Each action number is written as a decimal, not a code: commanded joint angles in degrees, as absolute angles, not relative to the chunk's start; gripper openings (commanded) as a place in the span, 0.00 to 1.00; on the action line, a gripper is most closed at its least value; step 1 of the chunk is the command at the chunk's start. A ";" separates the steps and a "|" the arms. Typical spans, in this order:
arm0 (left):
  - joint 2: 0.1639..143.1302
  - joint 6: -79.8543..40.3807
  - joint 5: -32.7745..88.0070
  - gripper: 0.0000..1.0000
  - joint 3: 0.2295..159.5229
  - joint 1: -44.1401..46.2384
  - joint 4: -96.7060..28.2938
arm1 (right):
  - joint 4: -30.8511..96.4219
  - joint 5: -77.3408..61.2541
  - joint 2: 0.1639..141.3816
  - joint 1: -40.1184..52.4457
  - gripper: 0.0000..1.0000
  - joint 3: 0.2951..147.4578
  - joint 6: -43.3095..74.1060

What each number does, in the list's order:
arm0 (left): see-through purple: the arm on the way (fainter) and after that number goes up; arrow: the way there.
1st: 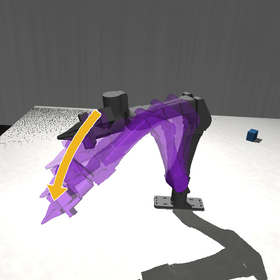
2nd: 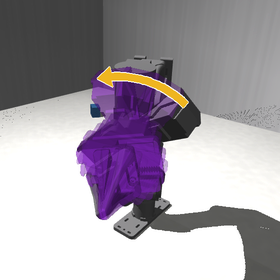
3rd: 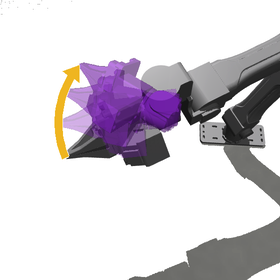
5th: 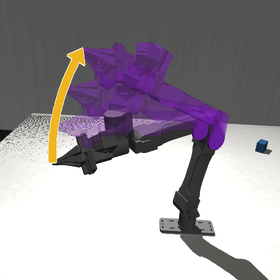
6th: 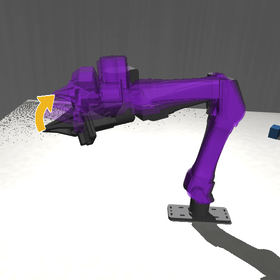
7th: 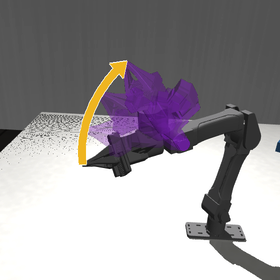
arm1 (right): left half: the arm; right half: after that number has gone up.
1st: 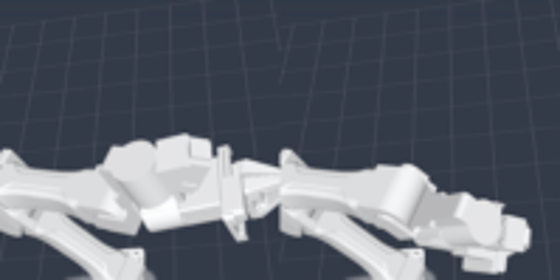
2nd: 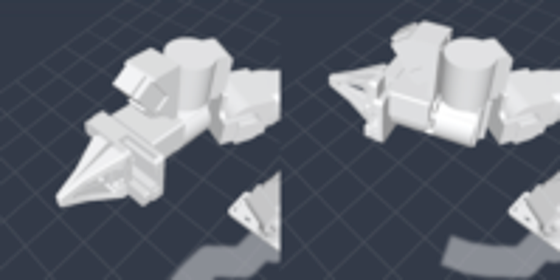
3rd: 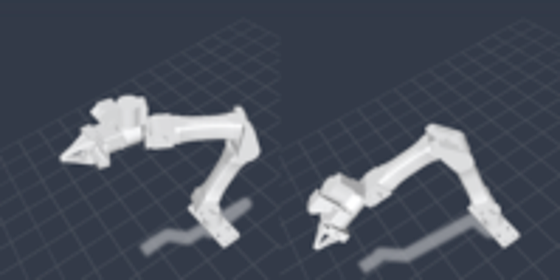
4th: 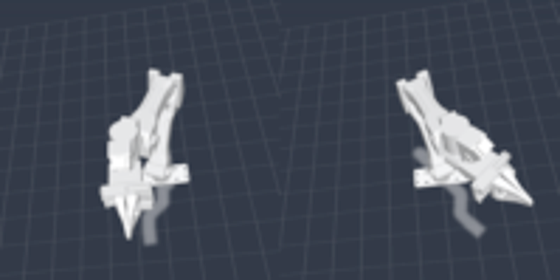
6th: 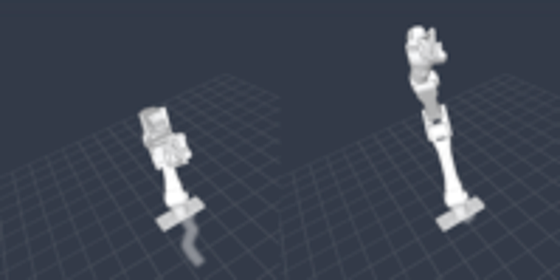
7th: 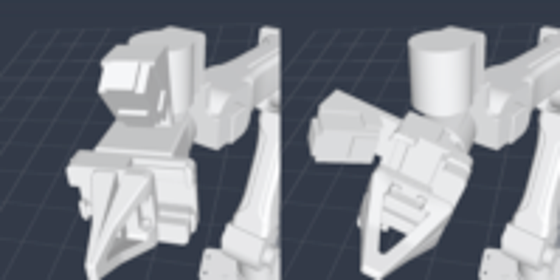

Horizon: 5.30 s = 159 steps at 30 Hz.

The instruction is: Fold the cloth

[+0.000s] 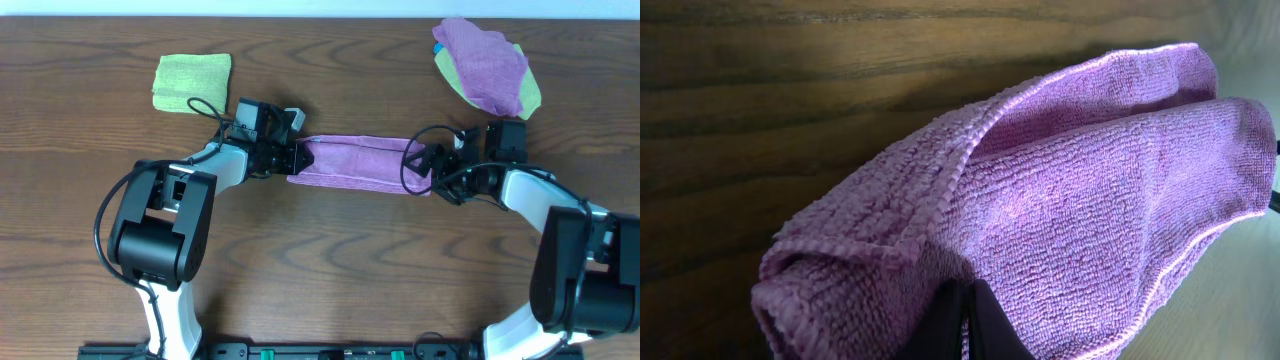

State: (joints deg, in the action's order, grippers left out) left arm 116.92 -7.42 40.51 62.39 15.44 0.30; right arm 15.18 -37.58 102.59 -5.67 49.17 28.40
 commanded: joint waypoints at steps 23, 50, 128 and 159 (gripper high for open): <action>117.86 -6.44 42.06 0.06 63.18 15.53 -0.19 | 10.07 -16.51 107.59 -1.67 0.63 44.99 26.20; 117.86 -6.44 42.06 0.06 63.18 15.51 -0.21 | 13.26 -24.18 113.27 -0.58 0.62 44.99 29.52; 117.86 -6.68 42.00 0.06 63.18 15.53 0.93 | -11.20 -27.59 97.51 -7.73 0.80 23.31 31.16; 117.86 -6.66 42.00 0.06 63.18 15.51 0.91 | -13.85 -28.53 103.90 -4.84 0.60 27.68 33.91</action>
